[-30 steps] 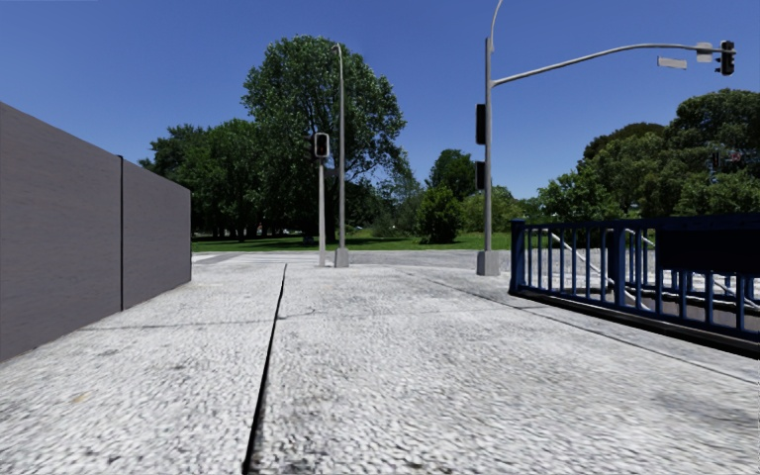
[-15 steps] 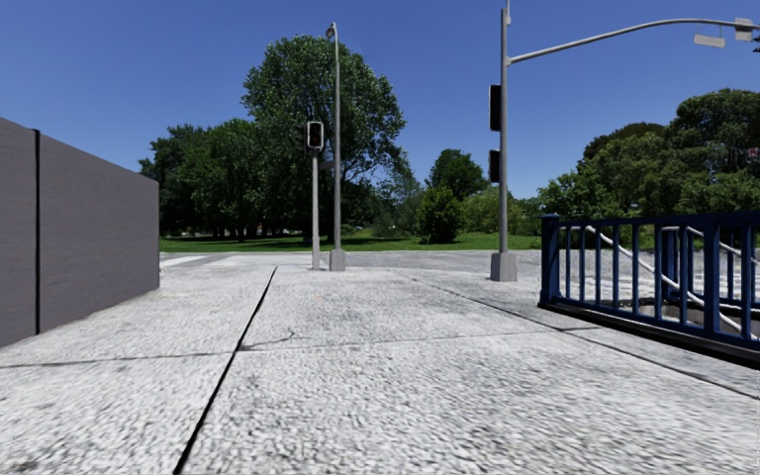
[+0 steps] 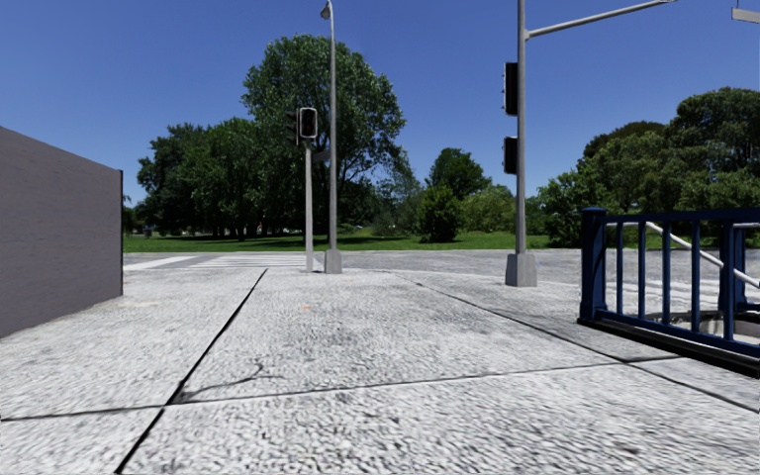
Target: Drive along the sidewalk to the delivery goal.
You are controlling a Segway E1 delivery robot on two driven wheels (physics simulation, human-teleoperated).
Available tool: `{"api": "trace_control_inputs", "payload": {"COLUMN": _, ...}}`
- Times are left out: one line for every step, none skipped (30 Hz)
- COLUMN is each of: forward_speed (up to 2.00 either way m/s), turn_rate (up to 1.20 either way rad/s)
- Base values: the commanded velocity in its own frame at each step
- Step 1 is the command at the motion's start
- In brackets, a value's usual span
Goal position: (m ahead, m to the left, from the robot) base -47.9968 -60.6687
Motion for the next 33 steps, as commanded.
{"api": "trace_control_inputs", "payload": {"forward_speed": 1.23, "turn_rate": 0.00}}
{"api": "trace_control_inputs", "payload": {"forward_speed": 1.28, "turn_rate": 0.00}}
{"api": "trace_control_inputs", "payload": {"forward_speed": 1.32, "turn_rate": 0.00}}
{"api": "trace_control_inputs", "payload": {"forward_speed": 1.32, "turn_rate": 0.00}}
{"api": "trace_control_inputs", "payload": {"forward_speed": 1.37, "turn_rate": 0.00}}
{"api": "trace_control_inputs", "payload": {"forward_speed": 1.42, "turn_rate": 0.00}}
{"api": "trace_control_inputs", "payload": {"forward_speed": 1.42, "turn_rate": 0.00}}
{"api": "trace_control_inputs", "payload": {"forward_speed": 1.43, "turn_rate": 0.00}}
{"api": "trace_control_inputs", "payload": {"forward_speed": 1.45, "turn_rate": 0.00}}
{"api": "trace_control_inputs", "payload": {"forward_speed": 1.46, "turn_rate": 0.00}}
{"api": "trace_control_inputs", "payload": {"forward_speed": 1.46, "turn_rate": 0.00}}
{"api": "trace_control_inputs", "payload": {"forward_speed": 1.47, "turn_rate": 0.00}}
{"api": "trace_control_inputs", "payload": {"forward_speed": 1.48, "turn_rate": 0.00}}
{"api": "trace_control_inputs", "payload": {"forward_speed": 1.52, "turn_rate": 0.00}}
{"api": "trace_control_inputs", "payload": {"forward_speed": 1.52, "turn_rate": 0.00}}
{"api": "trace_control_inputs", "payload": {"forward_speed": 1.55, "turn_rate": 0.00}}
{"api": "trace_control_inputs", "payload": {"forward_speed": 1.57, "turn_rate": 0.00}}
{"api": "trace_control_inputs", "payload": {"forward_speed": 1.57, "turn_rate": 0.00}}
{"api": "trace_control_inputs", "payload": {"forward_speed": 1.58, "turn_rate": 0.00}}
{"api": "trace_control_inputs", "payload": {"forward_speed": 1.59, "turn_rate": 0.00}}
{"api": "trace_control_inputs", "payload": {"forward_speed": 1.59, "turn_rate": 0.00}}
{"api": "trace_control_inputs", "payload": {"forward_speed": 1.59, "turn_rate": 0.00}}
{"api": "trace_control_inputs", "payload": {"forward_speed": 1.59, "turn_rate": -0.08}}
{"api": "trace_control_inputs", "payload": {"forward_speed": 1.60, "turn_rate": -0.18}}
{"api": "trace_control_inputs", "payload": {"forward_speed": 1.60, "turn_rate": -0.18}}
{"api": "trace_control_inputs", "payload": {"forward_speed": 1.60, "turn_rate": -0.27}}
{"api": "trace_control_inputs", "payload": {"forward_speed": 1.60, "turn_rate": -0.28}}
{"api": "trace_control_inputs", "payload": {"forward_speed": 1.60, "turn_rate": -0.28}}
{"api": "trace_control_inputs", "payload": {"forward_speed": 1.60, "turn_rate": -0.28}}
{"api": "trace_control_inputs", "payload": {"forward_speed": 1.60, "turn_rate": -0.28}}
{"api": "trace_control_inputs", "payload": {"forward_speed": 1.60, "turn_rate": -0.28}}
{"api": "trace_control_inputs", "payload": {"forward_speed": 1.60, "turn_rate": -0.28}}
{"api": "trace_control_inputs", "payload": {"forward_speed": 1.60, "turn_rate": -0.28}}
